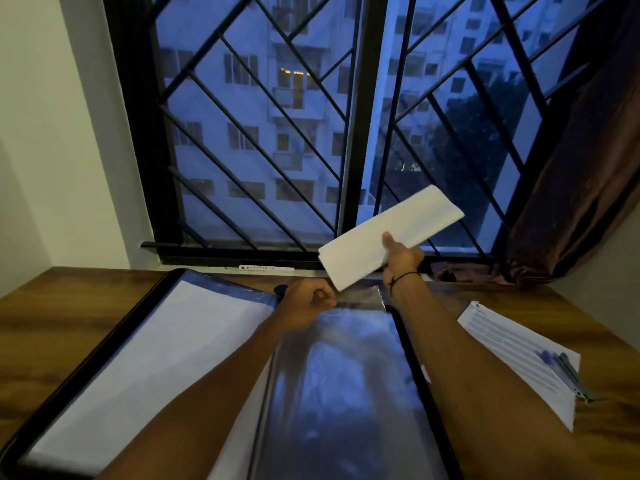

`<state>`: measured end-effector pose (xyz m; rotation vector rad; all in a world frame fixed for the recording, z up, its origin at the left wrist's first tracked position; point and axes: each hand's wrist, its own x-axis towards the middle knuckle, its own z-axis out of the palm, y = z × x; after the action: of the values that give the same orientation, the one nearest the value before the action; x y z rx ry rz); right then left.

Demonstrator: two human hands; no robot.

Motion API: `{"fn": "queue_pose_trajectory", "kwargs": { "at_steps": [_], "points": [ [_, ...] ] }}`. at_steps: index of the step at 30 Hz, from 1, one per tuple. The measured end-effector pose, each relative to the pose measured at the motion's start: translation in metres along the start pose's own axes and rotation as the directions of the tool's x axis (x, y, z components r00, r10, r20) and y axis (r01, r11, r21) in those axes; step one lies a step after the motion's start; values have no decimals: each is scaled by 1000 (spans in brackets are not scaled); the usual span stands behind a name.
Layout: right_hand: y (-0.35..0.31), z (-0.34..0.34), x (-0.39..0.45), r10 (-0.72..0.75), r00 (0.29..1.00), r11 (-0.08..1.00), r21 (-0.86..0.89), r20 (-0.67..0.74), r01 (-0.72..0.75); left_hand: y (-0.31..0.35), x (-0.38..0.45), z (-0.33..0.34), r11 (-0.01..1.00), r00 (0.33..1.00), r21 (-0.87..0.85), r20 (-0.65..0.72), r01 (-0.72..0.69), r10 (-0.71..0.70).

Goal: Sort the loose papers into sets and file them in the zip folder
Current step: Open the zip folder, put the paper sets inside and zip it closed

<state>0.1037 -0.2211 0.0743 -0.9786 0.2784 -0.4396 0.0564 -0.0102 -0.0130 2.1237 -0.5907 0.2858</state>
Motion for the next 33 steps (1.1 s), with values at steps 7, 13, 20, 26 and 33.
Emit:
{"fn": "queue_pose_trajectory", "kwargs": {
  "at_steps": [7, 13, 20, 26, 33],
  "points": [
    [31, 2, -10, 75, 992, 979, -194, 99, -54, 2, 3, -5, 995, 994, -35, -60, 90, -92],
    [26, -8, 8, 91, 982, 886, -463, 166, -4, 4, 8, -7, 989, 990, -127, -113, 74, -89],
    [14, -7, 0, 185, 916, 788, -611, 356, 78, 5, 15, -6, 977, 992, -193, -74, 88, -104],
    [15, -8, 3, 303, 882, 681, -729, 361, 65, 7, 16, -3, 965, 990, -235, -59, 113, -130],
    [0, -10, 3, 44, 989, 740, -669, 143, 64, 4, 14, -8, 953, 991, -274, 73, 132, -116]
  ]
}}
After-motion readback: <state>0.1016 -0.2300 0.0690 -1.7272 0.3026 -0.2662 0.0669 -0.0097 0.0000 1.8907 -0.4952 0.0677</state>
